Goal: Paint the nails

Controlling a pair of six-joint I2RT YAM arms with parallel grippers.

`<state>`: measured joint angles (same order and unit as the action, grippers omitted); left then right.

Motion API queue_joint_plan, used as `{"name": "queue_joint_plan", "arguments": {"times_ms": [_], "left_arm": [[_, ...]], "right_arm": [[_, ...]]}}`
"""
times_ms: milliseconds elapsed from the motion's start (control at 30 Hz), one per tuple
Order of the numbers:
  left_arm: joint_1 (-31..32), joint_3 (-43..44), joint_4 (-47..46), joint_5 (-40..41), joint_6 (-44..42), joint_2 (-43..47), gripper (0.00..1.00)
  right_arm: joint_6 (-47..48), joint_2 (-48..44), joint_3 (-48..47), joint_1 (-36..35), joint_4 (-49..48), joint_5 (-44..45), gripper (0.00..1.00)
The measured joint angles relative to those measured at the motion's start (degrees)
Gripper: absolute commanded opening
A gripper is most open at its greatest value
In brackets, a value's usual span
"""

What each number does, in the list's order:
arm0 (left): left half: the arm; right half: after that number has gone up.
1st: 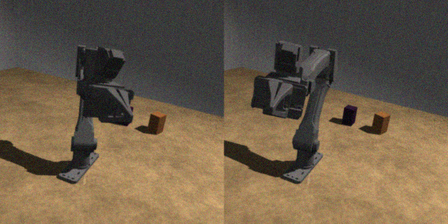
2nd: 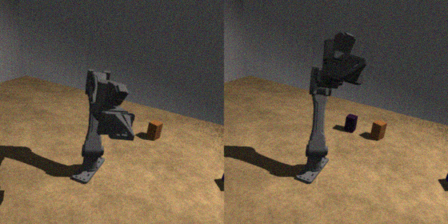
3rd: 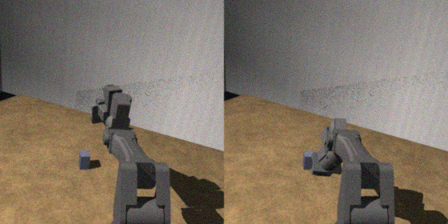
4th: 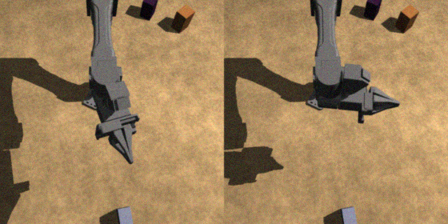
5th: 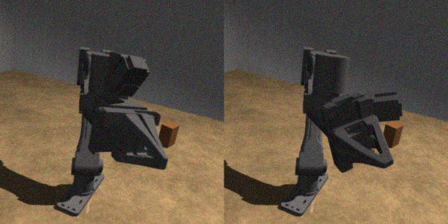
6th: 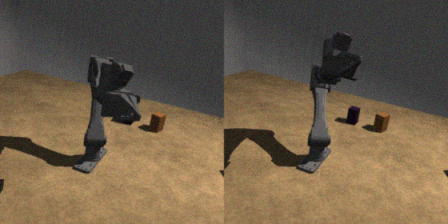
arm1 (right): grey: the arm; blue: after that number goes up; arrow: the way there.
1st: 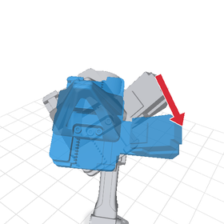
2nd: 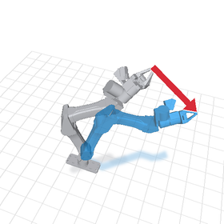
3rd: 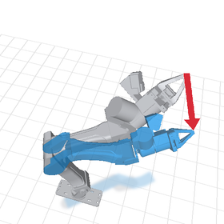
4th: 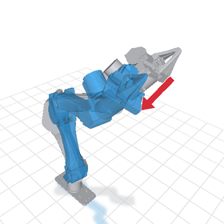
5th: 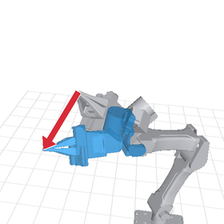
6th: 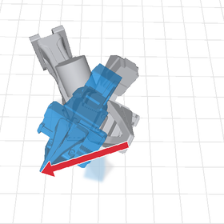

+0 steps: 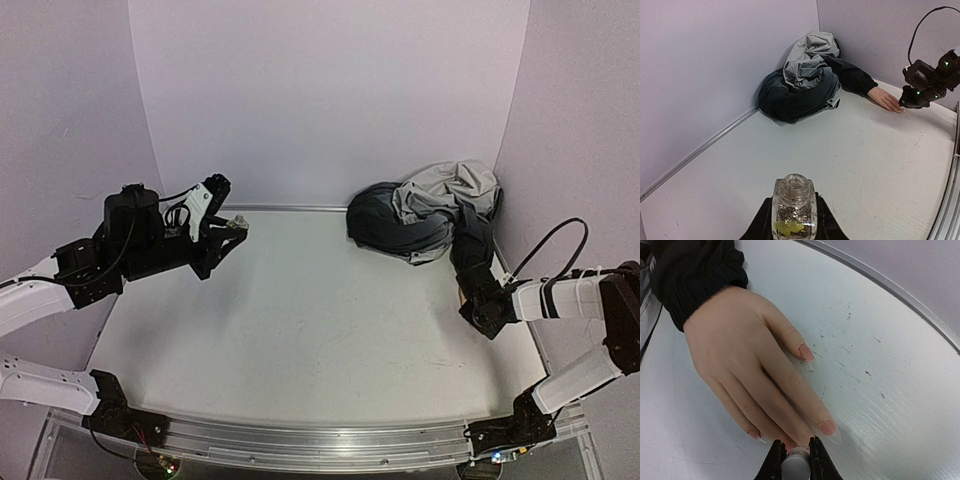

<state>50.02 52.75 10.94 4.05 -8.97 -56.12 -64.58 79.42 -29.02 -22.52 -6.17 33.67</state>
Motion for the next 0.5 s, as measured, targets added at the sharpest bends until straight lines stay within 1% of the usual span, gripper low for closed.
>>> {"name": "queue_joint_plan", "arguments": {"times_ms": [500], "left_arm": [[-0.11,-0.07,-0.02,-0.07,0.0,0.0,0.0]], "right_arm": [[-0.37,-0.85,0.0,0.0,1.86,-0.15,0.0]]}}
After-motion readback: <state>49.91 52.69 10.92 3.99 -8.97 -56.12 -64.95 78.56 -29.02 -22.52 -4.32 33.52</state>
